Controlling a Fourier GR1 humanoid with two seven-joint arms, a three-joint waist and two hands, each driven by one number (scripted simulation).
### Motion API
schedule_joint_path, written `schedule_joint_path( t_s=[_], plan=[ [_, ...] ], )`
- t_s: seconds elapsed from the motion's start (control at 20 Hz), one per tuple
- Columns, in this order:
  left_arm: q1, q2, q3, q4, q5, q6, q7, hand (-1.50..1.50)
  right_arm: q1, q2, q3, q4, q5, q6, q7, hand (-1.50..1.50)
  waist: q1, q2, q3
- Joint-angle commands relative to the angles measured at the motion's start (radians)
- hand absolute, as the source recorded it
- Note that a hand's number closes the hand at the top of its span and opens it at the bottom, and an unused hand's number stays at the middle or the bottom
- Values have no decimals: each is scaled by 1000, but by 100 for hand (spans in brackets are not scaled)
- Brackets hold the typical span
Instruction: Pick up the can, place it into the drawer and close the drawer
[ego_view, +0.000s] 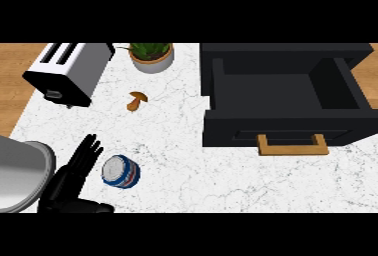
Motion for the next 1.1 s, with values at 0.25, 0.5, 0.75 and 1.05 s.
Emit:
schedule_joint_path(
  t_s=[0.25,0.5,0.75,1.05],
  plan=[
    [-105,17,34,272,-24,-10,-123,-150,-17,20,-44,46,19,49,-19,-150,1,0,0],
    [-173,79,66,490,-35,-80,-251,-150,18,68,-19,-35,42,63,-1,-150,-2,1,0],
    [-237,14,38,596,-55,-40,-301,-150,1,39,-76,-31,-45,67,54,-150,-3,0,0],
    [-229,-17,27,570,-21,-35,-273,-150,-10,37,-88,-28,-56,79,70,-150,0,0,0]
  ],
)
